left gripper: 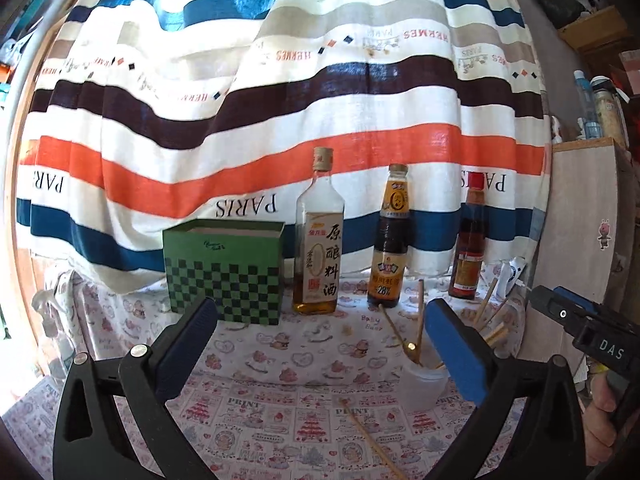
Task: Organize utensils
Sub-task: 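Grasp the last loose chopstick with the right tool and lift it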
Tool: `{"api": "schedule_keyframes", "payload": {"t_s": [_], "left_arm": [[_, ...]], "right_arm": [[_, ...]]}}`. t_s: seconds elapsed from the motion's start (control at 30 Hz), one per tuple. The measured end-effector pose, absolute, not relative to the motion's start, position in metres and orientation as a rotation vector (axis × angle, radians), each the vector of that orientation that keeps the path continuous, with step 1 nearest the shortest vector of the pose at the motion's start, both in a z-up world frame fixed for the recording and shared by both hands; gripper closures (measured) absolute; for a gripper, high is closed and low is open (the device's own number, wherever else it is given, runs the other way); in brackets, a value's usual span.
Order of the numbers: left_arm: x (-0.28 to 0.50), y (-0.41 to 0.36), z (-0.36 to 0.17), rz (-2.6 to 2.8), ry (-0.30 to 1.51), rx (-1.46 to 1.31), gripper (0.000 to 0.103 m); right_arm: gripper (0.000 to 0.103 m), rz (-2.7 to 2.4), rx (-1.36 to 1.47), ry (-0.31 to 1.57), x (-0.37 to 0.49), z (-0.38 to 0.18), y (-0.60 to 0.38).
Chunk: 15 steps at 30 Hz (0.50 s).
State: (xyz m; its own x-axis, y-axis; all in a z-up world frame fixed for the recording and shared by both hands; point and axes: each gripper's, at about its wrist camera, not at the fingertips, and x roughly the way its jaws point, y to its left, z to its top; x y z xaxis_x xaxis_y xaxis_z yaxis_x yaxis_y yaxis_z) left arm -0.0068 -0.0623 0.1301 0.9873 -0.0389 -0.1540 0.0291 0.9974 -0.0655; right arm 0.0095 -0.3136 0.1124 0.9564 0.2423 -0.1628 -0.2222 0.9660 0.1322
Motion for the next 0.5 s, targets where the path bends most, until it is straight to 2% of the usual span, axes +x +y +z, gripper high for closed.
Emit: {"api": "schedule_keyframes", "payload": {"t_s": [0.07,0.1,0.13,0.17,0.5], "left_arm": [[0.000,-0.052,0.112,-0.014,0.185,-0.075,0.000],[0.003,-0.049,0.103,0.006,0.188,-0.068,0.000],[0.007,-0.048,0.095,0.028,0.197,-0.055,0.000],[0.014,-0.047,0.088,0.057,0.225,-0.044,0.000],[0.032,-0.045,0.050,0.076,0.334,-0.048,0.000]], "right_arm": [[0.034,0.243,0.121,0.212,0.017,0.096,-0.308],[0.030,0.254,0.125,0.238,0.022,0.087,-0.304],[0.022,0.262,0.127,0.267,0.028,0.078,-0.300],[0.020,0.270,0.123,0.295,0.033,0.070,-0.296],[0.018,0.227,0.000,0.433,0.051,0.017,-0.265]]}}
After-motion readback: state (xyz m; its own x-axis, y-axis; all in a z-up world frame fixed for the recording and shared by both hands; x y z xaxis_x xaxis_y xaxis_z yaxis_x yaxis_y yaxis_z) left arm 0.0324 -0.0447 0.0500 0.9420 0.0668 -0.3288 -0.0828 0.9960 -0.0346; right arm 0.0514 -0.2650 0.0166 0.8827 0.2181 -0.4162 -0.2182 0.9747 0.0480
